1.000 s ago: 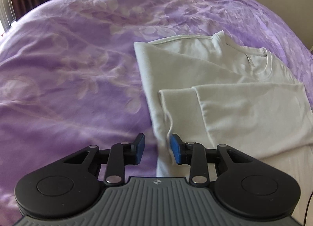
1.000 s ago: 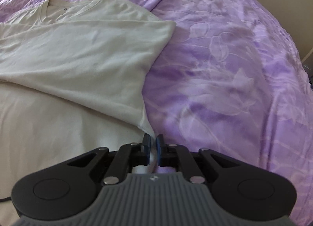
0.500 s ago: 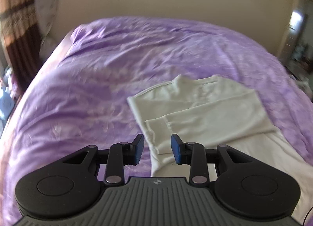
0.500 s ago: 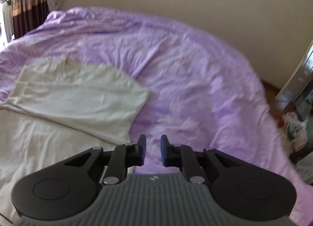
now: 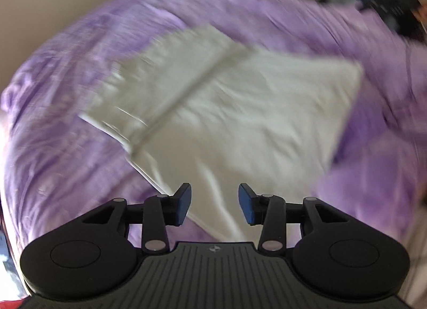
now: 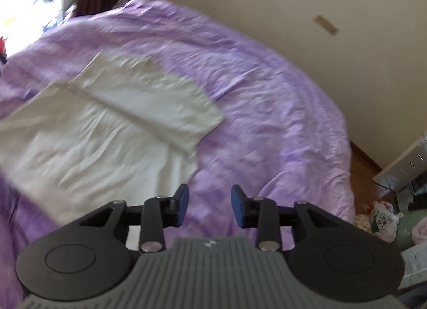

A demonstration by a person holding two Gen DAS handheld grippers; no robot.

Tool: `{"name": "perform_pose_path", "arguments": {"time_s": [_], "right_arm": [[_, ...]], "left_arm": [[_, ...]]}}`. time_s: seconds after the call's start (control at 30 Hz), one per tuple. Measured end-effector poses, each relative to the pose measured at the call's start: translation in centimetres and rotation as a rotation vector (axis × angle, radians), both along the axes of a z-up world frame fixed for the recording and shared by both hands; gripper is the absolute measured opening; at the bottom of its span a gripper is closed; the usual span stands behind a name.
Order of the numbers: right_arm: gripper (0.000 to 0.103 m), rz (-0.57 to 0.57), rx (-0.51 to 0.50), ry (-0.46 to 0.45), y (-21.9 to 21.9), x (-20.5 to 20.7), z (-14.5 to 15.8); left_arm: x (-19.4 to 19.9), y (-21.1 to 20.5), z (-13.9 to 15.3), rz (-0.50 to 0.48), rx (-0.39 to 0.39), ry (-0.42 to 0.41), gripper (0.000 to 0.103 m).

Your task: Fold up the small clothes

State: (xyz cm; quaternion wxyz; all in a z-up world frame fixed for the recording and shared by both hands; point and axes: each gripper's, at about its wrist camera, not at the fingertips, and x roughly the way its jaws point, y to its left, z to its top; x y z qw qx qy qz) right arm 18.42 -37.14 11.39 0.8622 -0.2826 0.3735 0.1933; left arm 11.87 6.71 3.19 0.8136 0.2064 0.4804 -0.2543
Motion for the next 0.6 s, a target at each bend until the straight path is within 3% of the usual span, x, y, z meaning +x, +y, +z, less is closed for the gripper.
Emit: {"name": "perform_pose_path", "arguments": {"time_s": [0.17,0.3,0.43,0.6], "right_arm": [[0.036,0.104,-0.056,0.084,2.8,-3.1,-4.9],[0.041,0.172,-0.108,0.135,4.5,-4.4,-8.4],[0.048,0.194,-0.111,0.170,5.1,-4.3,-10.0],[0.051,0.173,-0.107,0.187,5.3,-3.4,-10.7]], "left_arm": [[-3.3,-1.2,-4.1,-0.119,0.110,0.104,0.054],[-6.0,-1.7,-6.9,-0.230,0.232,0.116,0.059],[-8.1,-2.5,-9.2,-0.333,0.367,0.056,0.059],[-8.9,-3.4,-10.7,-0.422,0.424,-0.081,0.059]]}}
